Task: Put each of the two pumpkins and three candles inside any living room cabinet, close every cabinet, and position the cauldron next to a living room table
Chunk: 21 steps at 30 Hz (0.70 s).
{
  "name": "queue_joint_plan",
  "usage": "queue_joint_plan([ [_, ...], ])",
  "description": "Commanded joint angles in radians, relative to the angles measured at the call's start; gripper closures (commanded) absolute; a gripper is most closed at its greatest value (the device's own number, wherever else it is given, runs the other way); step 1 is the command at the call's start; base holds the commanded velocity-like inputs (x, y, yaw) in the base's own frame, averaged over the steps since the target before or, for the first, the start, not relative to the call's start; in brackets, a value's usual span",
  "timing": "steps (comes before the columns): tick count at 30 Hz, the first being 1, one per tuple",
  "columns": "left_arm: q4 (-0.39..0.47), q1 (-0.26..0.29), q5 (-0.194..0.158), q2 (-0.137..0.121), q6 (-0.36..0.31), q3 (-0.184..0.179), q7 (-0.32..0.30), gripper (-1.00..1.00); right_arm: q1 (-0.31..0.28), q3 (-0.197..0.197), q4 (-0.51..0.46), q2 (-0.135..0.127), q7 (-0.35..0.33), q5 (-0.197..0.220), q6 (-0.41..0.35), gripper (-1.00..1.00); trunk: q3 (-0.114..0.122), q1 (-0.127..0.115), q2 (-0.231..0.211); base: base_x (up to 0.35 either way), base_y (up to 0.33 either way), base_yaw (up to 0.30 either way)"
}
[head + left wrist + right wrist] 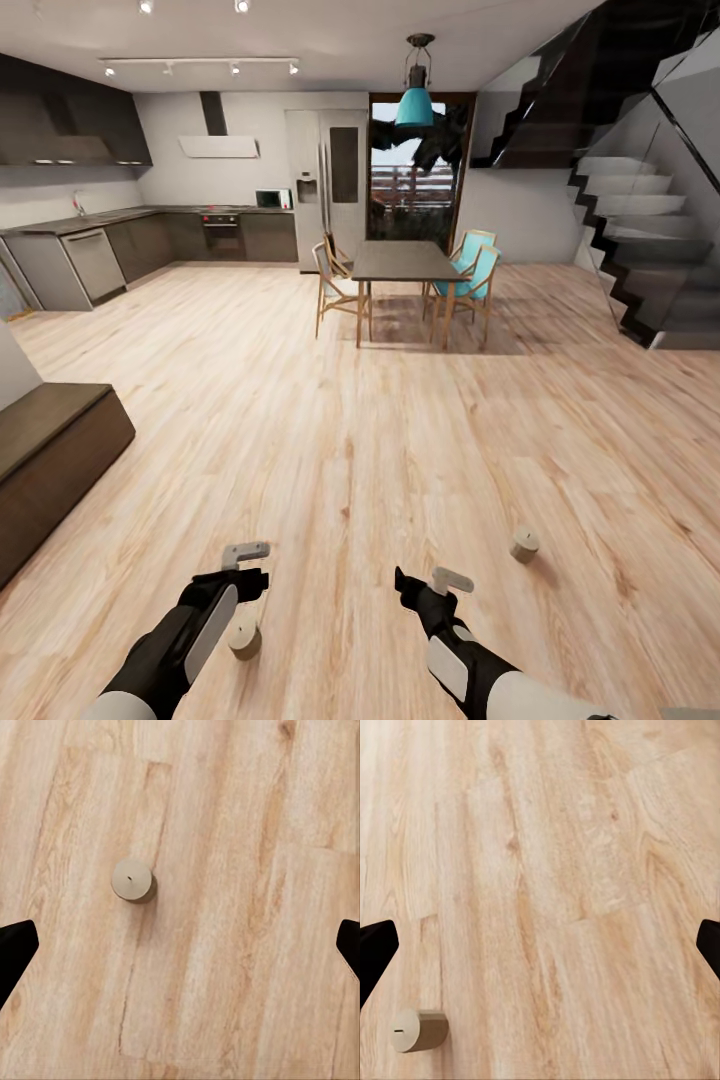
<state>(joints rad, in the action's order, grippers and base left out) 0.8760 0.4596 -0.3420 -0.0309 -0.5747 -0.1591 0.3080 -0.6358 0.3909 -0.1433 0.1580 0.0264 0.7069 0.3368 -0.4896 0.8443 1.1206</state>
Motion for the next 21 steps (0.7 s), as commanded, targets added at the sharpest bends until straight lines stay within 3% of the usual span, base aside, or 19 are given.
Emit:
queue_joint_plan([
  [1, 0.001, 0.001, -0.01, -0.001, -0.002, -0.005, 0.01, -1.0, -0.001, 0.009, 0.001, 0.0, 0.003, 0.008, 0.004, -1.0, -0.001, 0.001, 0.001, 0.314, -0.054, 0.003],
  [17, -0.019, 0.001, -0.014, -0.002, 0.002, -0.002, 0.01, -1.0, -0.001, 0.009, 0.001, 0.001, 0.003, 0.005, 0.005, -1.0, -0.001, 0.001, 0.001, 0.292, -0.042, -0.024],
  [21, -0.091, 0.001, -0.014, 0.003, 0.078, -0.005, 0.01, -1.0, -0.001, 0.008, 0.002, 0.001, 0.004, 0.005, 0.005, -1.0, -0.001, 0.001, 0.001, 0.211, 0.0, -0.001],
])
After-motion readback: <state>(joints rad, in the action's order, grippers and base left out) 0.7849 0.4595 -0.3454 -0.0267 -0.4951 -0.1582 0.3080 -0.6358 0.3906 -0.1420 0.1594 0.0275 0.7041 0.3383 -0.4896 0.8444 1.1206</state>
